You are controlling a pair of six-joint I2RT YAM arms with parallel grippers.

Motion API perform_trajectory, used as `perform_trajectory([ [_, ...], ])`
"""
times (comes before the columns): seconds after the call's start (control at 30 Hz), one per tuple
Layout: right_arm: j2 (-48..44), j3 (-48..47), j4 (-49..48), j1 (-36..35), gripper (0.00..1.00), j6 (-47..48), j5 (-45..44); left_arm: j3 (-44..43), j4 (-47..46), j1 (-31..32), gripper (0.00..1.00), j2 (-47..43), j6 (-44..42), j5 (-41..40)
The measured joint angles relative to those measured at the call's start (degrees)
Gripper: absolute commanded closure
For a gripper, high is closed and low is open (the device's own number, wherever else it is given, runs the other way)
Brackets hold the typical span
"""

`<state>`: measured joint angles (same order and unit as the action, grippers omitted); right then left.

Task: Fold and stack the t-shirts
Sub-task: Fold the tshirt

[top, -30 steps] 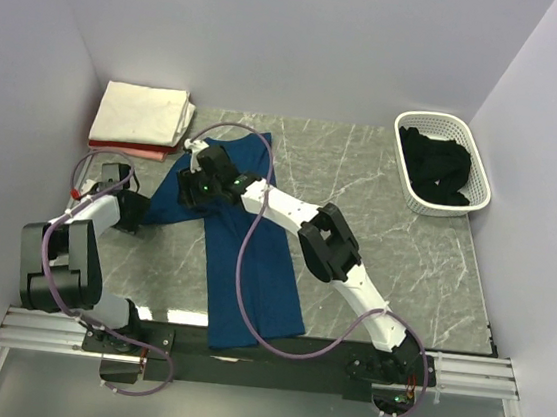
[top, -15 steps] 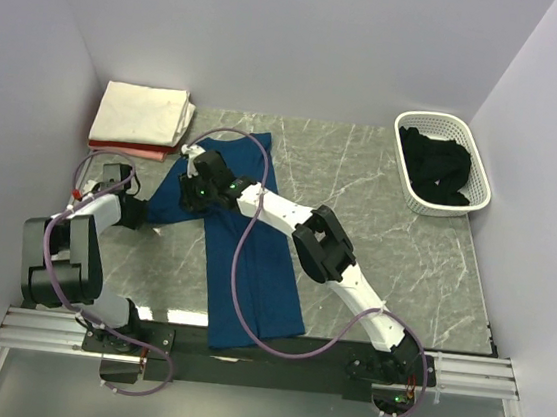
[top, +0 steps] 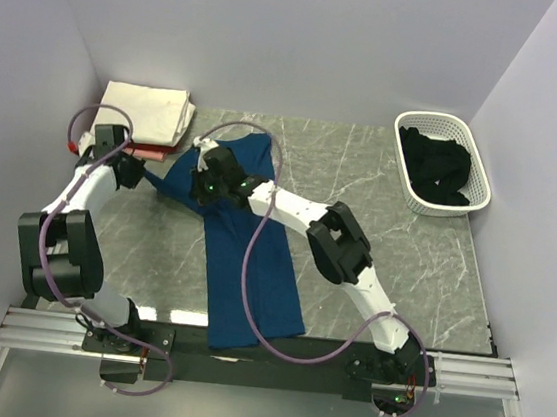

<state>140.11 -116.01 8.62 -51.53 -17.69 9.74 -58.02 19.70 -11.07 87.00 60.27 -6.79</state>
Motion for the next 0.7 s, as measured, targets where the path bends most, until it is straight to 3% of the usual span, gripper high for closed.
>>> perform_trajectory([
  [0.27, -10.73, 5.77, -4.37, 2.16, 0.95, -1.57, -5.33, -14.01, 1.18, 2.84, 0.99, 8.31, -3.39, 3.5],
  [0.7, -15.96, 17.92, -6.58, 3.91, 1.0, -4.46, -17.77, -36.09, 5.4, 13.25, 0.99, 23.96, -7.3, 6.56],
])
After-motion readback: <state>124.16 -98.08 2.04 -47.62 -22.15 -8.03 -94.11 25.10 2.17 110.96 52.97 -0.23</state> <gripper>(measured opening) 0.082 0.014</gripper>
